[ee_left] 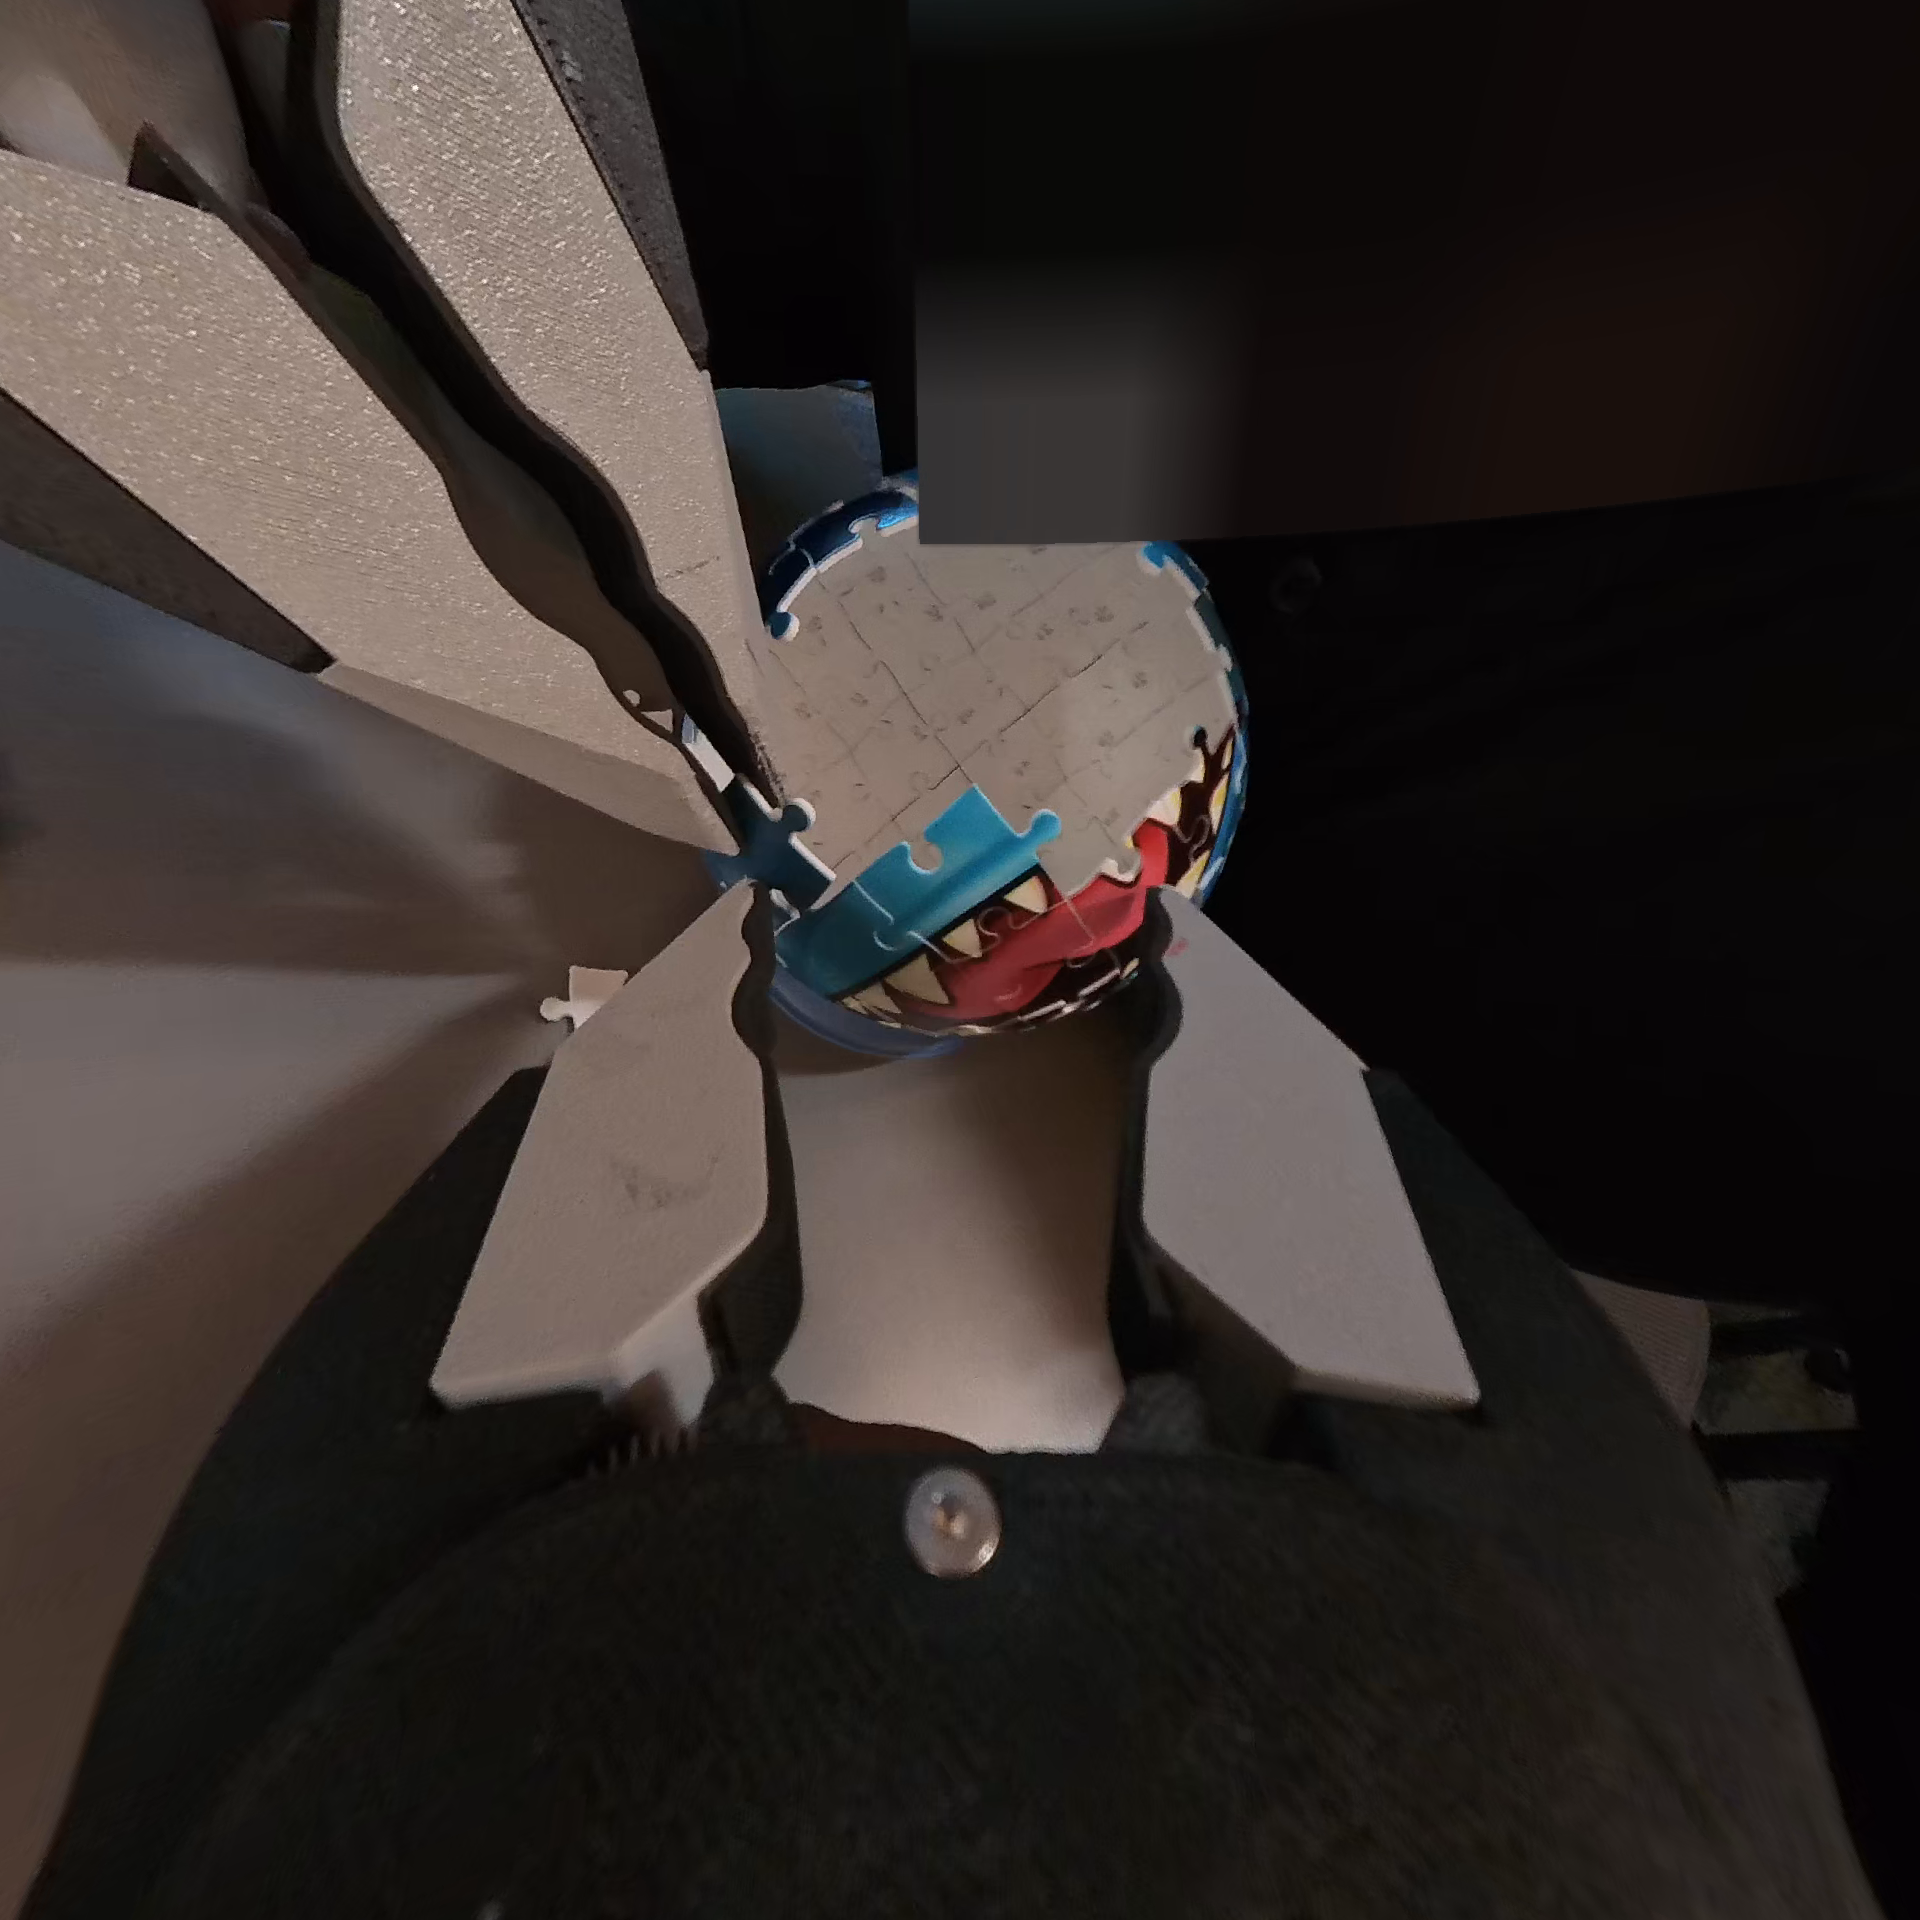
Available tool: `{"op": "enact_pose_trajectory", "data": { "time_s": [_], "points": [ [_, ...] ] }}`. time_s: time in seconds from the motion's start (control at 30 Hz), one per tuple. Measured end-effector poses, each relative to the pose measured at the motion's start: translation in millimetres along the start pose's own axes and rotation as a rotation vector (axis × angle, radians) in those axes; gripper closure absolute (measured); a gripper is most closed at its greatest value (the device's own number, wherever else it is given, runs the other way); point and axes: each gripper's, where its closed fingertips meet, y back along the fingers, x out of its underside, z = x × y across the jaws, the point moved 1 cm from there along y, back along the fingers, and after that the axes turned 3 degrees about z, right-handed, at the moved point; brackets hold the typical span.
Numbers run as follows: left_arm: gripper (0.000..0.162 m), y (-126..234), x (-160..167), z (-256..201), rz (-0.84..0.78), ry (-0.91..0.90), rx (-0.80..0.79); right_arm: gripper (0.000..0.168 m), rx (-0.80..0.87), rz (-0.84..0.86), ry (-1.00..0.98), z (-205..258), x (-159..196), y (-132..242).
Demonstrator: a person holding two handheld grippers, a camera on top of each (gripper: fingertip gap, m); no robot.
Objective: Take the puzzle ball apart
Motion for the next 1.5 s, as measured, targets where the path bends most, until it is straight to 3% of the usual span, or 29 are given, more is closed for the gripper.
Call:
{"op": "enact_pose_trajectory", "data": {
  "time_s": [0.8,0.97,1.5],
  "points": [
    [0.091,-1.5,-1.6,-0.4,-0.016,0.005,0.024,0.163,-0.048,-0.050,-0.021,4.0,3.0,1.7],
    [0.091,-1.6,-1.5,-0.7,-0.019,0.007,0.023,0.156,-0.002,-0.023,0.044,3.6,5.6,-2.4],
    [0.094,1.9,0.8,-2.6,-0.030,0.017,0.018,0.164,0.044,-0.032,0.065,-1.4,4.0,-2.7]
  ]
}}
